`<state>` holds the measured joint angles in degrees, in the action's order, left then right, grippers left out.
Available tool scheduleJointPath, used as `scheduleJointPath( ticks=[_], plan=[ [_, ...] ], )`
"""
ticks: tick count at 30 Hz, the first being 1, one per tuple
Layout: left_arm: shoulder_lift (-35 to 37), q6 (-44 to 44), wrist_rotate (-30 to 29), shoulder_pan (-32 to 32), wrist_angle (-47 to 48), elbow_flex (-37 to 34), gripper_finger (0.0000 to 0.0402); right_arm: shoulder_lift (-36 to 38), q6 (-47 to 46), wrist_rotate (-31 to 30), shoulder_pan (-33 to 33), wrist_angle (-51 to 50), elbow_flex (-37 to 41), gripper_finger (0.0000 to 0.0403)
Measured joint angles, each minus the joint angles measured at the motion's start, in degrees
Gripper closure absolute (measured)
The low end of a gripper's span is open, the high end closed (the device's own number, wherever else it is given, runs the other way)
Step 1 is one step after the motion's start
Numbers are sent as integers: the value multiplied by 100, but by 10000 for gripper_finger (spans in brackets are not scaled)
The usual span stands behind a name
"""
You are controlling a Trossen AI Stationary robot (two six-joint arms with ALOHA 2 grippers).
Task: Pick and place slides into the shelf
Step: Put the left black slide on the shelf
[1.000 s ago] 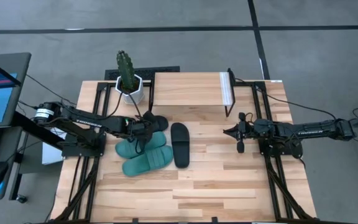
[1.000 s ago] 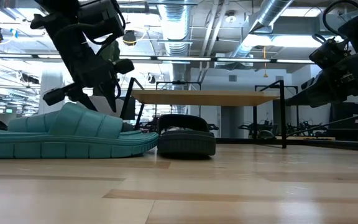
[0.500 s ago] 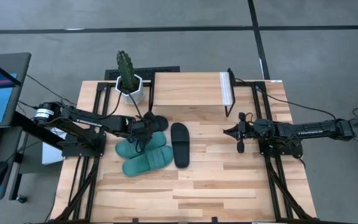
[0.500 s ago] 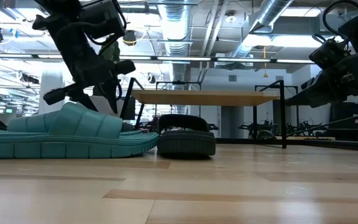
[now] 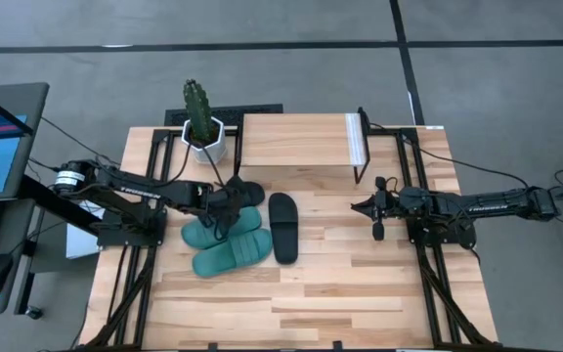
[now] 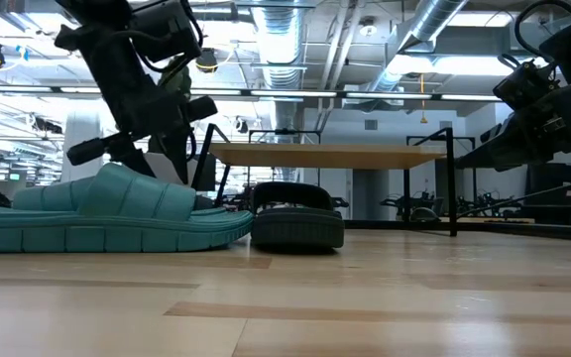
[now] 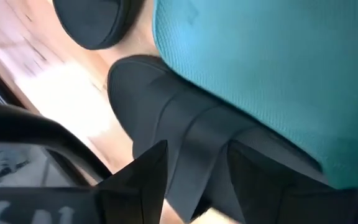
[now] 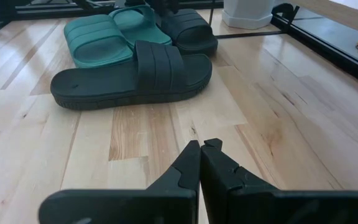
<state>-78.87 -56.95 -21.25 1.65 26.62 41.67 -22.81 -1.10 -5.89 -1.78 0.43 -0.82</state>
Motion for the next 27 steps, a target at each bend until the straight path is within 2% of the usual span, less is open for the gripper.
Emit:
scheduleJointPath(
  ticks=[5, 11, 14, 27],
  plan=[
    [0, 91, 38, 170, -144, -76, 246, 0, 1, 0, 0, 0, 1, 403],
    [8, -496, -47, 286, -695, -652, 246, 0, 1, 0, 0, 0, 1, 403],
    [20, -525, -161, 282, -1072, -841, 246, 0, 1, 0, 0, 0, 1, 403],
    [4, -642, -471, 262, -1391, -887, 246, 0, 2, 0, 2, 0, 0, 403]
  ],
)
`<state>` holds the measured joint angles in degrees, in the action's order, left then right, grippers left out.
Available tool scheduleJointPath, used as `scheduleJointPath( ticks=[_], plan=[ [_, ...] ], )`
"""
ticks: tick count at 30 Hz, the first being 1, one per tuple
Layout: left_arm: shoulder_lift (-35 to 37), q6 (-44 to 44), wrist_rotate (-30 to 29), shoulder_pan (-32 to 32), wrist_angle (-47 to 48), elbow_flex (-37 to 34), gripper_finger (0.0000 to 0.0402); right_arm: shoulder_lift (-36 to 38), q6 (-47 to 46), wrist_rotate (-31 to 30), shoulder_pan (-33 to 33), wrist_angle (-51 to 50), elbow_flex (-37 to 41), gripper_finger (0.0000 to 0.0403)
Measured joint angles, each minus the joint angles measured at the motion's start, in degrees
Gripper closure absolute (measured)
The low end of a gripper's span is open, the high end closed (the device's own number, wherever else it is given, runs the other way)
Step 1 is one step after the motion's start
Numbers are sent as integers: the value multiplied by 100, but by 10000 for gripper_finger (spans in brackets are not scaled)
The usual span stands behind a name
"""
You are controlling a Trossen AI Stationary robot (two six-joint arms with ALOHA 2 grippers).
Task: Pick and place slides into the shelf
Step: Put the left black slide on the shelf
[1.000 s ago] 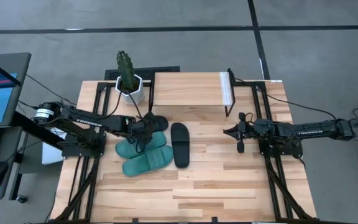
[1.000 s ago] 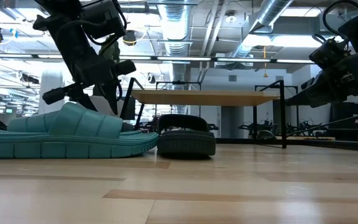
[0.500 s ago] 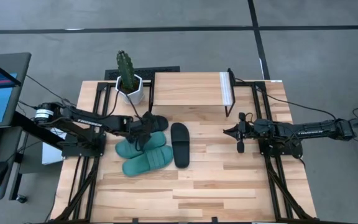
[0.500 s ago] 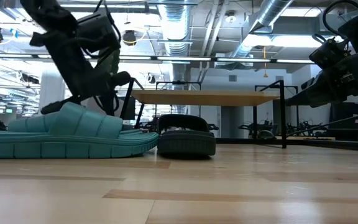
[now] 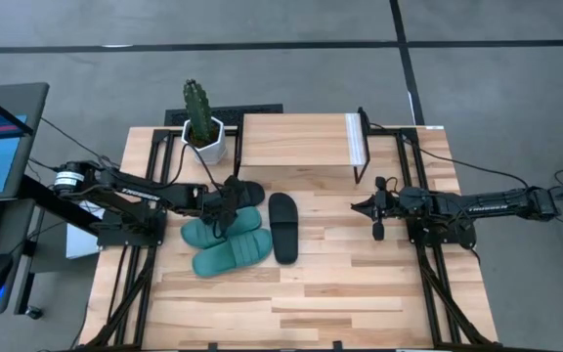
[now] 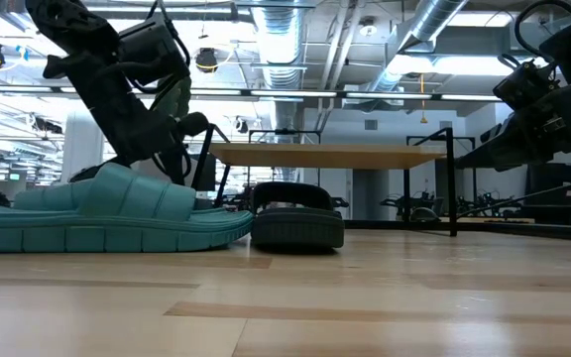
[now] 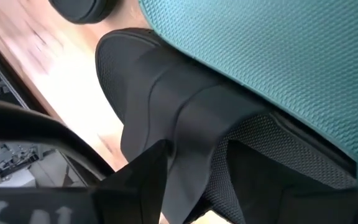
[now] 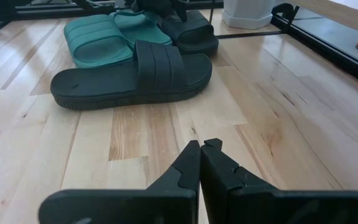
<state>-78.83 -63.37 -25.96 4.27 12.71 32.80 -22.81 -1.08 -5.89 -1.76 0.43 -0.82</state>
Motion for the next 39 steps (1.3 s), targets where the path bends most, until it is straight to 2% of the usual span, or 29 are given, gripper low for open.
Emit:
scheduleJointPath(
  ticks=[3, 6, 11, 13, 20, 39],
  plan=[
    [-2, -6, -61, 0, -4, 0, 249, 0, 0, 0, 0, 0, 1, 403],
    [-2, 20, -78, 0, -11, 0, 273, 0, -1, 0, -2, -1, 0, 403],
    [-4, 730, 9, 9, 21, 0, 368, 0, -2, 0, 0, 0, 0, 403],
    [-4, 1020, 22, 9, 50, 0, 390, 0, -1, 0, -1, 0, 2, 403],
    [-4, 1317, -3, -132, 150, 2, 398, 0, -2, 0, -2, -2, 0, 403],
    [-15, 1505, -1601, -1334, 233, -9, 401, 0, -2, 0, 0, 0, 0, 403]
  ],
)
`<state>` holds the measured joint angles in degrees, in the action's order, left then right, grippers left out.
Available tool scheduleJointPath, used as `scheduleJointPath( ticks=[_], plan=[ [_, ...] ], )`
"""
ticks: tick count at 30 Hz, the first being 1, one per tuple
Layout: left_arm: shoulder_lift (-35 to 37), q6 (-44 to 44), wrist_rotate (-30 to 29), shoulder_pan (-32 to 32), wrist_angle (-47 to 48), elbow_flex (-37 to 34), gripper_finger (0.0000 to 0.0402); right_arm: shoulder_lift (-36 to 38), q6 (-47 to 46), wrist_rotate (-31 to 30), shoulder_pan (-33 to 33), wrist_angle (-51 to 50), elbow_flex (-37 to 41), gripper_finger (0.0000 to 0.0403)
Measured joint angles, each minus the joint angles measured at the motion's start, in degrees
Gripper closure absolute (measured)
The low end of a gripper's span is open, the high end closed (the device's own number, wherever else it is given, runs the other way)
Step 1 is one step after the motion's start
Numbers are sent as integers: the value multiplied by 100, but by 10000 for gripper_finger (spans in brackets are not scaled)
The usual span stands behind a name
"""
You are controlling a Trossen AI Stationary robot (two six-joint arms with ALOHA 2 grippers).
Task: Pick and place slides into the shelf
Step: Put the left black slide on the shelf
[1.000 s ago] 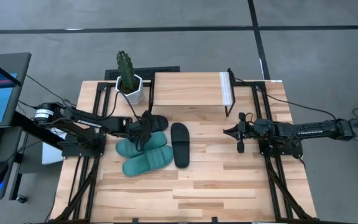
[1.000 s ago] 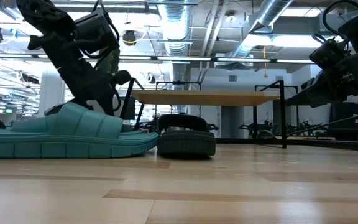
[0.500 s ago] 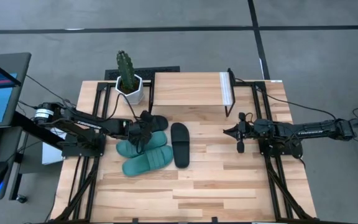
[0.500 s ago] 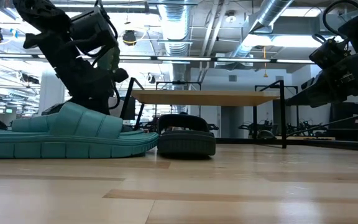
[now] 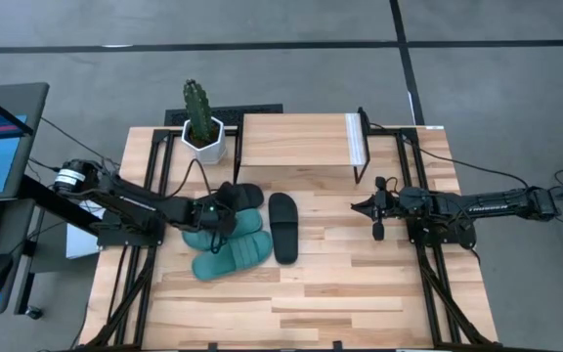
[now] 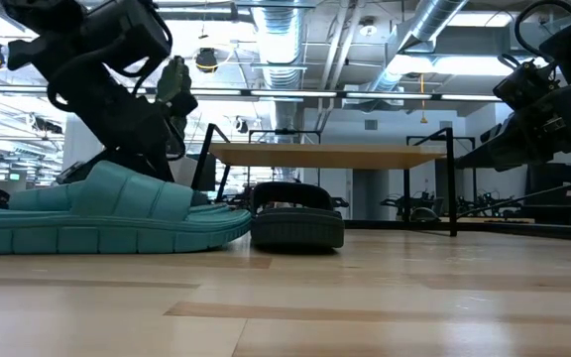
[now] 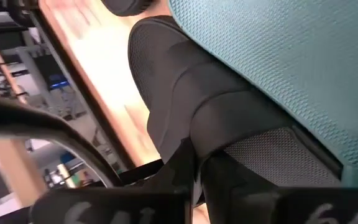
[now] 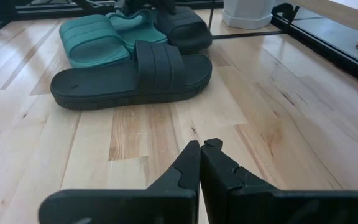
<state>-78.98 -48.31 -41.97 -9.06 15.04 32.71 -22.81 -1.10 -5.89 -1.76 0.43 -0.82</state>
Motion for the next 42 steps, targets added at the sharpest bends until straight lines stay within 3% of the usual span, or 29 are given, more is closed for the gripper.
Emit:
scheduleJointPath(
  ticks=[23, 33, 42],
  plan=[
    [2, -385, -2561, -1215, -76, 166, 401, 0, 2, 0, 0, 0, 0, 403],
    [4, -301, -2632, -1348, -166, 1096, 401, 0, 2, 0, -2, 0, 1, 403],
    [4, -44, -2684, -1202, -733, 2584, 401, 0, 2, 0, -2, 0, 2, 403]
  ],
)
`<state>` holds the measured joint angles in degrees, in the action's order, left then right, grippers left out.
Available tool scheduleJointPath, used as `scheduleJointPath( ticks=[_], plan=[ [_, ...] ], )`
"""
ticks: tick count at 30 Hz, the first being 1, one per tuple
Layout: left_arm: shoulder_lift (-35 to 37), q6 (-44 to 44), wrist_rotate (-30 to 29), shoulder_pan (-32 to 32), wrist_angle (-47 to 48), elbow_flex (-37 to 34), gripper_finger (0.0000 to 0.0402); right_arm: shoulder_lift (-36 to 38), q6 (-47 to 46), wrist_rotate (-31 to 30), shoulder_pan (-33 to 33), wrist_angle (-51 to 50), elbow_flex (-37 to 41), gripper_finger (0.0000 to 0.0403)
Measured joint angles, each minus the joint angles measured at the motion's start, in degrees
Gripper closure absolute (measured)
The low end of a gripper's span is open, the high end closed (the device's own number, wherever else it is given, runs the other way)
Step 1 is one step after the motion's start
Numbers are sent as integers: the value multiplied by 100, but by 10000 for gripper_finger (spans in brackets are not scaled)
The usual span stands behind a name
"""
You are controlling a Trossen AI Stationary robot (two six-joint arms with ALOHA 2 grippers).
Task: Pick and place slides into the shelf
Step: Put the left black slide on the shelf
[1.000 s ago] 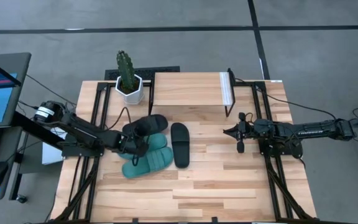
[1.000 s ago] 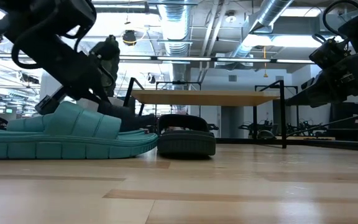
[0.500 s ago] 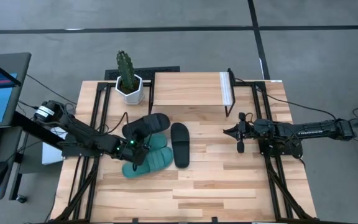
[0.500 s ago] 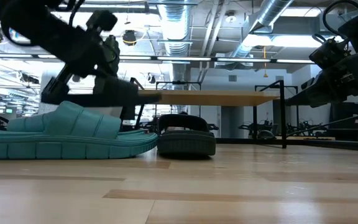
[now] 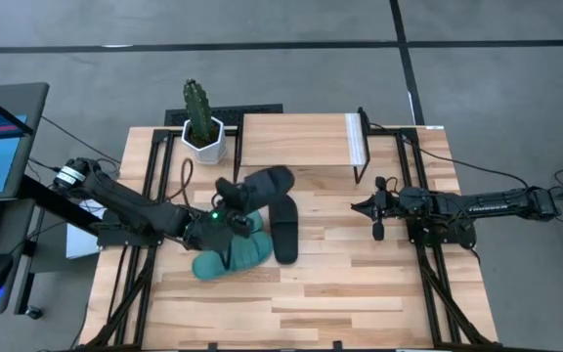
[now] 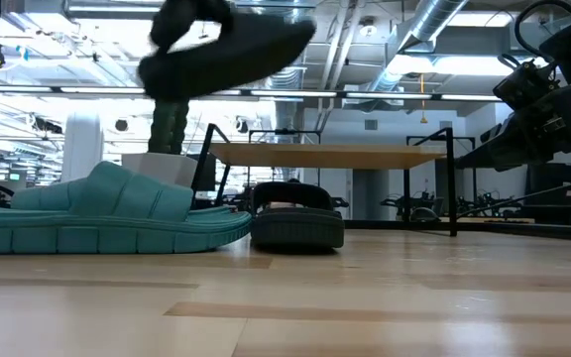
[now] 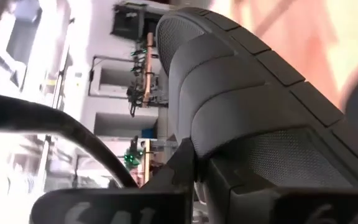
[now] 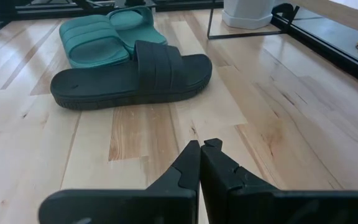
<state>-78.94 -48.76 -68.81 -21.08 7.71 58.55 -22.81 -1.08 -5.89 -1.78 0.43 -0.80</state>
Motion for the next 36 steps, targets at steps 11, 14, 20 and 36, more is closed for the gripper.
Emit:
scheduleJointPath(
  ticks=[11, 14, 20, 36],
  plan=[
    [9, 365, 67, 1197, 30, 2080, 401, 0, 0, 0, 1, 0, -2, 403],
    [9, 256, 101, 1563, 30, 2477, 401, 0, -1, 0, 0, 0, -1, 403],
    [-25, -206, 137, 2230, 65, 2912, 401, 0, -2, 0, 1, 0, 0, 403],
    [-2914, -1039, -1184, 2695, 1818, 5893, 401, 0, 0, -2, 2, 0, -2, 403]
  ],
)
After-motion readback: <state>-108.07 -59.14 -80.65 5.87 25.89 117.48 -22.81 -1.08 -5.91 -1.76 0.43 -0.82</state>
